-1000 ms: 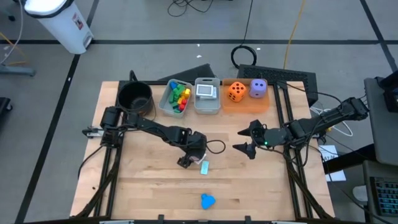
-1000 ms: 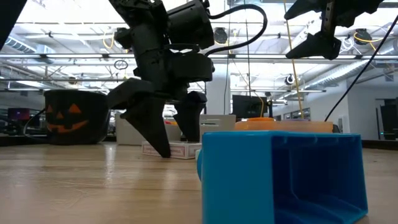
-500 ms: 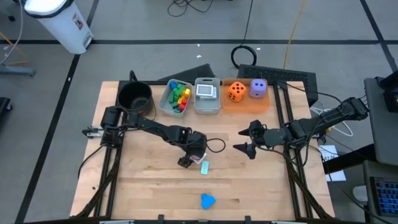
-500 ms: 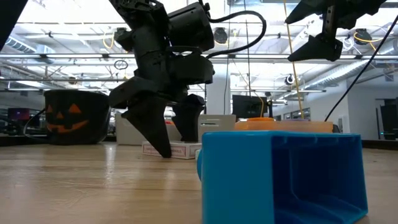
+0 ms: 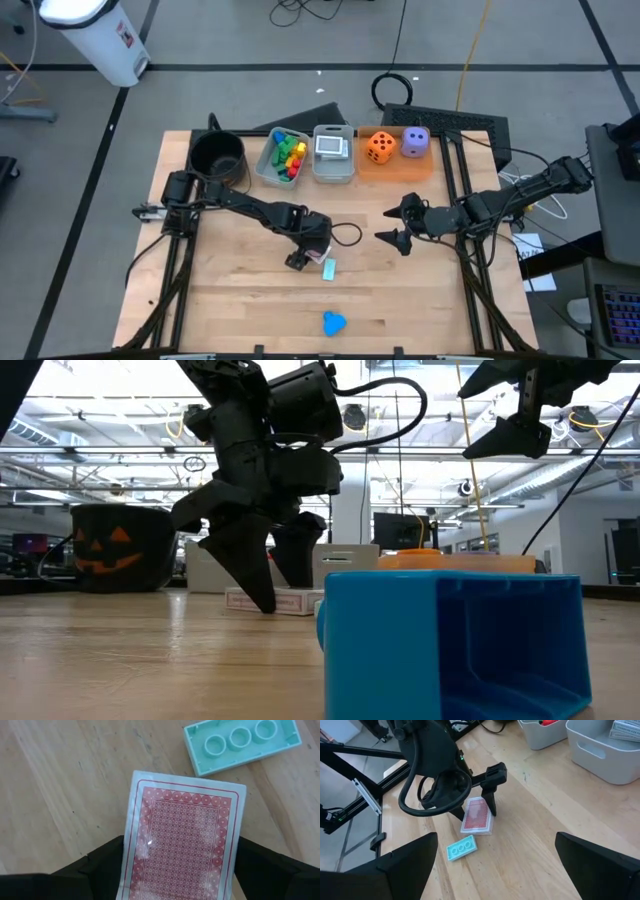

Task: Pick & Place Toys
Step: Put the red deck of cards into the right gray bin

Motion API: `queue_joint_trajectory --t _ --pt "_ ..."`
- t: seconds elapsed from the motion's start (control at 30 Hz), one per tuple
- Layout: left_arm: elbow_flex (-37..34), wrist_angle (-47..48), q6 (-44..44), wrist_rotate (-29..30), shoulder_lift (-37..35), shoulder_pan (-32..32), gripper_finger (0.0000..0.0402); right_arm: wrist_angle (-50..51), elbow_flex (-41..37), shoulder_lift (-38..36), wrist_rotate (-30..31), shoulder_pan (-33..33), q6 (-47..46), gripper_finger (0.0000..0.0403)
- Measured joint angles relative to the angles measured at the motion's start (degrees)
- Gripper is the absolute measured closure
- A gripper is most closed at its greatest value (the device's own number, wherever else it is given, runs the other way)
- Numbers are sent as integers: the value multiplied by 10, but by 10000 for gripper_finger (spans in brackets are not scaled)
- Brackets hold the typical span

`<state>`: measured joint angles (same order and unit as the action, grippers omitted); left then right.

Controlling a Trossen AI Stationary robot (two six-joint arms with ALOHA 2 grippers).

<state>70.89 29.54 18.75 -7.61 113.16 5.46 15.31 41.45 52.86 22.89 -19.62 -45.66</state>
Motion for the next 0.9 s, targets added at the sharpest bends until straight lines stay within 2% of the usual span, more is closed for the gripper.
queue_joint_trajectory --t 0.13,0.3,0.5,0.63,0.73,0.9 --pt "-1 2 -16 2 -4 0 88 0 0 0 0 0 -2 9" --pt "-3 12 -36 0 -20 -1 56 -2 0 0 11 0 -2 9" --pt "-3 10 -77 1 -65 -7 91 -5 0 0 13 0 -2 9" --pt "-3 9 -96 2 -105 -10 92 -8 0 0 11 0 -18 9" --pt "-3 8 -108 22 -141 -13 83 -18 0 0 11 0 -39 9" --pt "-2 3 -118 94 -201 -15 63 -63 0 3 26 9 -120 9"
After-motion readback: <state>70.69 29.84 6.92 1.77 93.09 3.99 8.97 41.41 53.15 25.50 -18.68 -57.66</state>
